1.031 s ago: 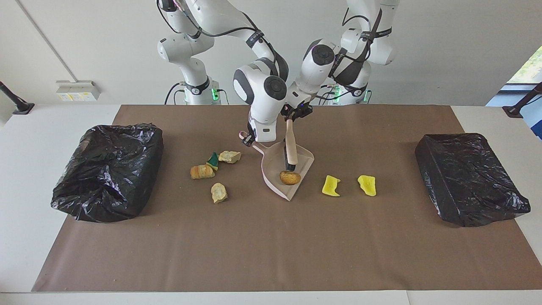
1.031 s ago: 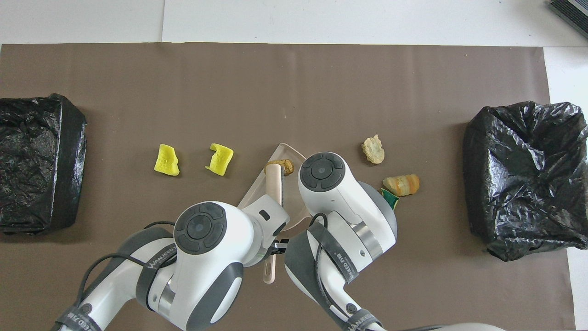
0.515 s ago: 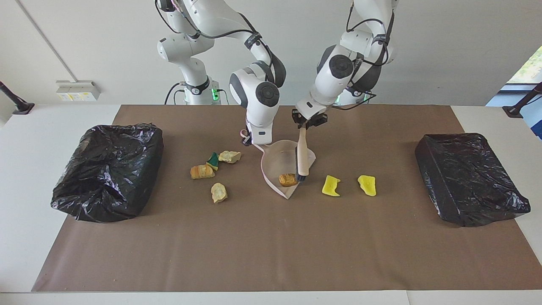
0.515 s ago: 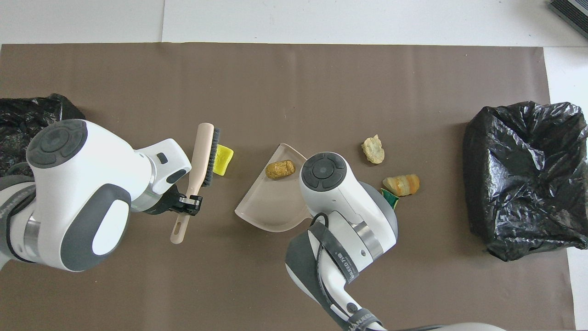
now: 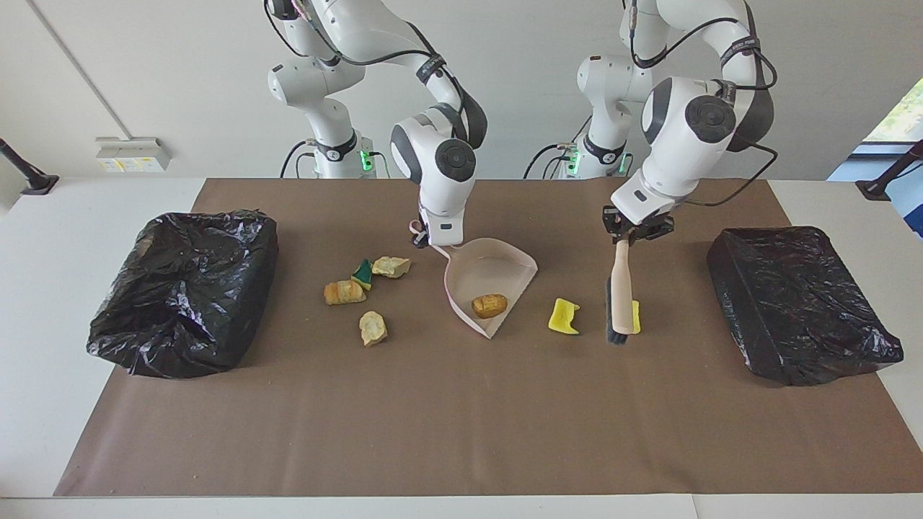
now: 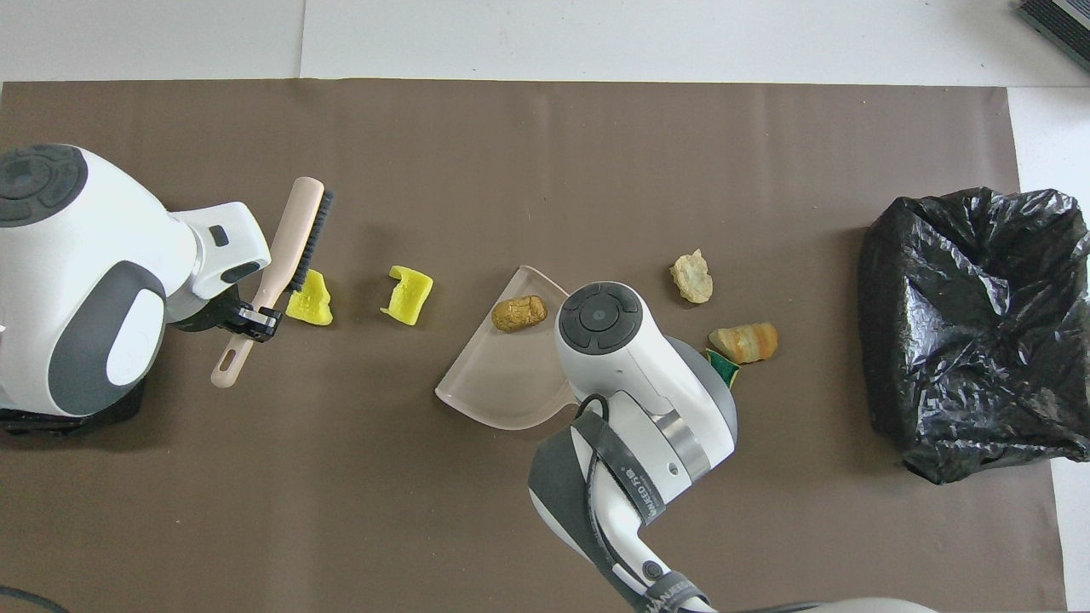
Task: Sweep and dump trash in bin
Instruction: 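Move the brush with the left gripper behind the yellow sponges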
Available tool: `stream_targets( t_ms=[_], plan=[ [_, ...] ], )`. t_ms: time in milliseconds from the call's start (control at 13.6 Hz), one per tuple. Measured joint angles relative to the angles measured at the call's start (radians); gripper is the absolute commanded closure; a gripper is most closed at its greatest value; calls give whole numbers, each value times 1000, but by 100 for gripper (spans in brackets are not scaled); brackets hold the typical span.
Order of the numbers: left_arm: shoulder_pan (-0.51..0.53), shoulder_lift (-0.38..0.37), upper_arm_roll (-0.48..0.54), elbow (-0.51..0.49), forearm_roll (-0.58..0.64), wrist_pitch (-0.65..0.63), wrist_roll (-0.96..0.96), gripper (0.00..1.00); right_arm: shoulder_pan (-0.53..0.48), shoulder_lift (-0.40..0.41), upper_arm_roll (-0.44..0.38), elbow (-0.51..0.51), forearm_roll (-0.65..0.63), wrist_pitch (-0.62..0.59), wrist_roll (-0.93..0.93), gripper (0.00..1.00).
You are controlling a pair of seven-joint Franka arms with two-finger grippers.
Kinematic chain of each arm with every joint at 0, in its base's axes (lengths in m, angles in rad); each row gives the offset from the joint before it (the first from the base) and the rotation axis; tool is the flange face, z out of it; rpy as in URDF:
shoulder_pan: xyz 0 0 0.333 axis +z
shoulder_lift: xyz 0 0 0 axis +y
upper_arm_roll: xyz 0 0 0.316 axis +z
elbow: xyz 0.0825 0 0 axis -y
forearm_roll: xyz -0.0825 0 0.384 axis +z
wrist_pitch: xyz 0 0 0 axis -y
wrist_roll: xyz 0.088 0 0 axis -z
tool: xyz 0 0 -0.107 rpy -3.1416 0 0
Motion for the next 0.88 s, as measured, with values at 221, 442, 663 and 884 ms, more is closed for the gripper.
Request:
stream_targets(
  t_ms=[221, 442, 663, 884],
  plan=[
    [75, 81, 0, 65, 72, 0, 95, 100, 0, 0, 0, 0, 0, 0, 0, 100],
    [123, 135, 0, 95, 107, 6, 214, 100, 0, 0, 0, 0, 0, 0, 0, 100],
    [146, 149, -1, 88, 107, 25, 285, 100, 0, 0, 0, 0, 0, 0, 0, 100],
    [144, 137, -23, 21, 81, 52, 290, 100, 0, 0, 0, 0, 0, 0, 0, 100]
  ],
)
